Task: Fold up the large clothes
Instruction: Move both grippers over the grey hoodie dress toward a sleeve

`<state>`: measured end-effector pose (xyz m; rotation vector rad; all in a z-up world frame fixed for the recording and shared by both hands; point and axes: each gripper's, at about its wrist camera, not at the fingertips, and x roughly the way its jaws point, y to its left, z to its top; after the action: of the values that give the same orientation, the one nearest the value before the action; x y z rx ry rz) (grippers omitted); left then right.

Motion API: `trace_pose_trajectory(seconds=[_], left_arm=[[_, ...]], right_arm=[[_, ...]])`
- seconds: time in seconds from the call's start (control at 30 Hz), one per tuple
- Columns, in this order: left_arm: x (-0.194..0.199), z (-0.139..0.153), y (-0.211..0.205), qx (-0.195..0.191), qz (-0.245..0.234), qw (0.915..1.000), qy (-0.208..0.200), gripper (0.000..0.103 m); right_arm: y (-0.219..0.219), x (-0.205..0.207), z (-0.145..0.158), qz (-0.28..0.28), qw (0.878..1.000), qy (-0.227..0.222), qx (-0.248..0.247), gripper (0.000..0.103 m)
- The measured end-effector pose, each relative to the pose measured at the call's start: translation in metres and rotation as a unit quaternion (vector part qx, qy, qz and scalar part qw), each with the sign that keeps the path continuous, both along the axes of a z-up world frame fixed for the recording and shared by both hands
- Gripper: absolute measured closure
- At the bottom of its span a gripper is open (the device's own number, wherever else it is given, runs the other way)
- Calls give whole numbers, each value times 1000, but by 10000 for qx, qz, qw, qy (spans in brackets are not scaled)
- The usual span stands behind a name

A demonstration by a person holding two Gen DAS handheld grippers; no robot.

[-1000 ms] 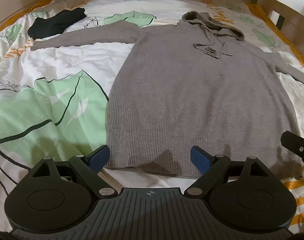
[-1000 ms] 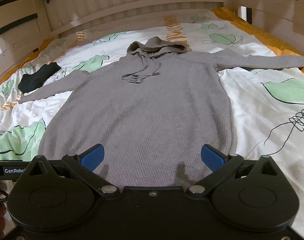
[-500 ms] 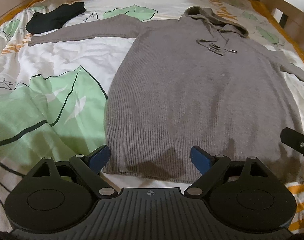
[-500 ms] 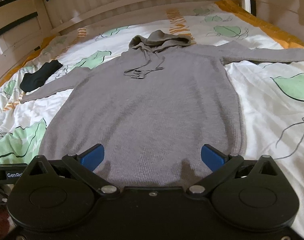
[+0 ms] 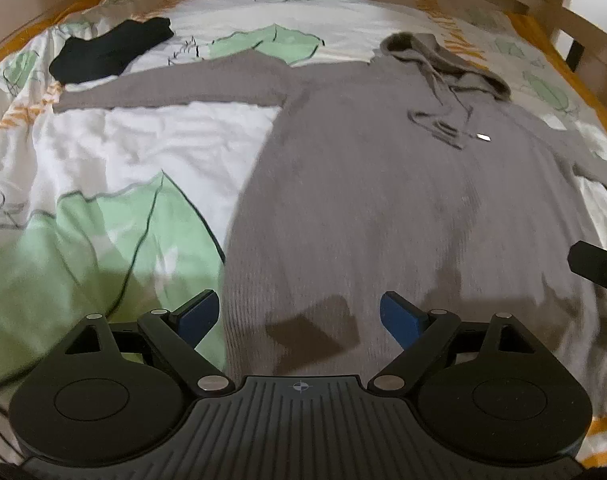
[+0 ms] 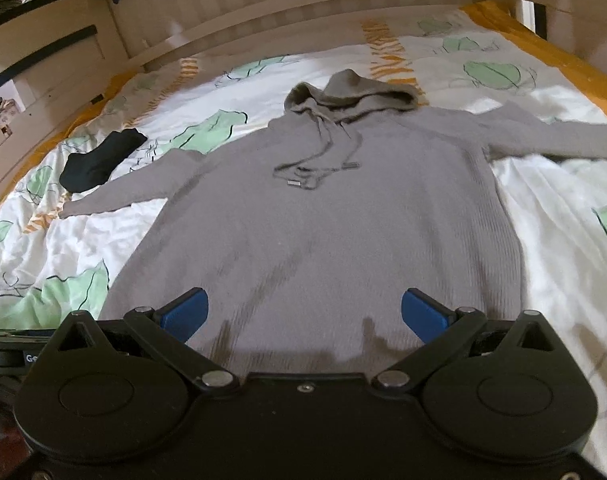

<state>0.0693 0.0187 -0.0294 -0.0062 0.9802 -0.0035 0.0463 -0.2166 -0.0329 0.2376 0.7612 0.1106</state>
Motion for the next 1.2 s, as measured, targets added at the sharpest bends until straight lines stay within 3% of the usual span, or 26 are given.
trace_pose_trajectory(seconds=[0.3,0.7,1.2], left_arm=[[34,13,8,107,37,9998,-151,15],[76,35,26,9,64,9997,-233,15],[120,62,47,326,175,9976,-578,15]], right_arm=[[3,33,15,210,9994,-126,-224,1],[4,78,45,501,9984,-264,13,1],[9,126,75,605,9965,-541,215,1]])
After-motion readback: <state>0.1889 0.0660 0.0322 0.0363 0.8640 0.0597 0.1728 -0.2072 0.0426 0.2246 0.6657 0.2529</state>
